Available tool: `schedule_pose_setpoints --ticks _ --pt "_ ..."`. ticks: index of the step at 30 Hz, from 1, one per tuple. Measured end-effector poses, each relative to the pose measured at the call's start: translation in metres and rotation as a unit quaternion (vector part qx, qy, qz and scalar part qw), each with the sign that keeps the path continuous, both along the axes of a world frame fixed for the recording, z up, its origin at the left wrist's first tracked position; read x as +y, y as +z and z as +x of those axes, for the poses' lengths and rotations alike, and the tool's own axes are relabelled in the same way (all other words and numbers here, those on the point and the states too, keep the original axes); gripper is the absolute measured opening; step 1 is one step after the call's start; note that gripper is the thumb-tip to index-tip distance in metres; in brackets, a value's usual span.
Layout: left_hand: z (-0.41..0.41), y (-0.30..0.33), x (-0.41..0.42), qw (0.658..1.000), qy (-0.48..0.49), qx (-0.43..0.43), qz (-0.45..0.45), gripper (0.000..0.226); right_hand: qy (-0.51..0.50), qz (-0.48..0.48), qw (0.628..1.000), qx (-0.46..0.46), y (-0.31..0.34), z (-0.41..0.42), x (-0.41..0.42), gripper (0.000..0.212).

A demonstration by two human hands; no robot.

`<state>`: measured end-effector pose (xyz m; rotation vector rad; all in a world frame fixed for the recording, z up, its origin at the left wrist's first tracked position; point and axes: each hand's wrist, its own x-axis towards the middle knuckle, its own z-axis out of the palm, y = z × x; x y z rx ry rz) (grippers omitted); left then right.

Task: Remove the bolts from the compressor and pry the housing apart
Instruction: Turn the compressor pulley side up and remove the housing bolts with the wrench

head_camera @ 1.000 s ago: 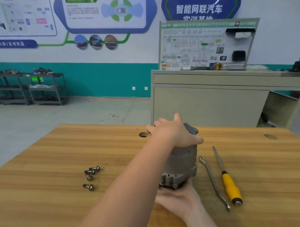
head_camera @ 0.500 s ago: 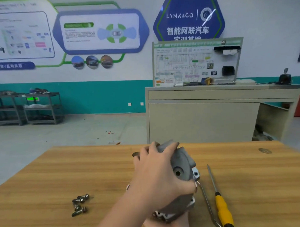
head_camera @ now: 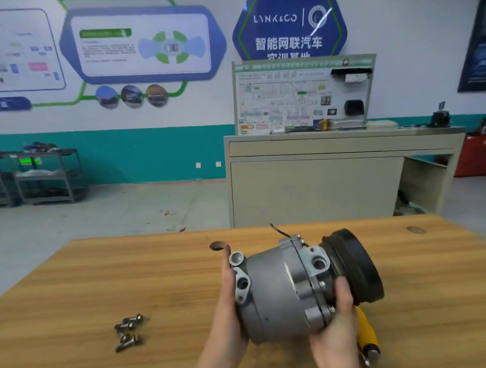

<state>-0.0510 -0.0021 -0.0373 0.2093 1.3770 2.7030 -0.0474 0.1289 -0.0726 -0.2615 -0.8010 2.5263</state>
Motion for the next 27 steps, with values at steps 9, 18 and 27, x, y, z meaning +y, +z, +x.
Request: schedule_pose_setpoints --ticks 9,18,27 --pt "-0.008 -0.050 -0.011 0.980 0.147 -0.079 -0.112 0.042 -0.084 0.342 0.935 -0.035 -0.013 -0.003 0.013 0.087" --pt "-0.014 -0.040 -0.029 0.981 0.192 0.007 -0.033 0.046 -0.089 0.617 0.778 -0.073 0.018 -0.003 -0.032 0.083" --pt "-0.025 -0.048 -0.034 0.938 0.325 -0.020 -0.117 0.026 0.202 0.610 0.764 -0.061 0.044 -0.006 0.029 0.068"
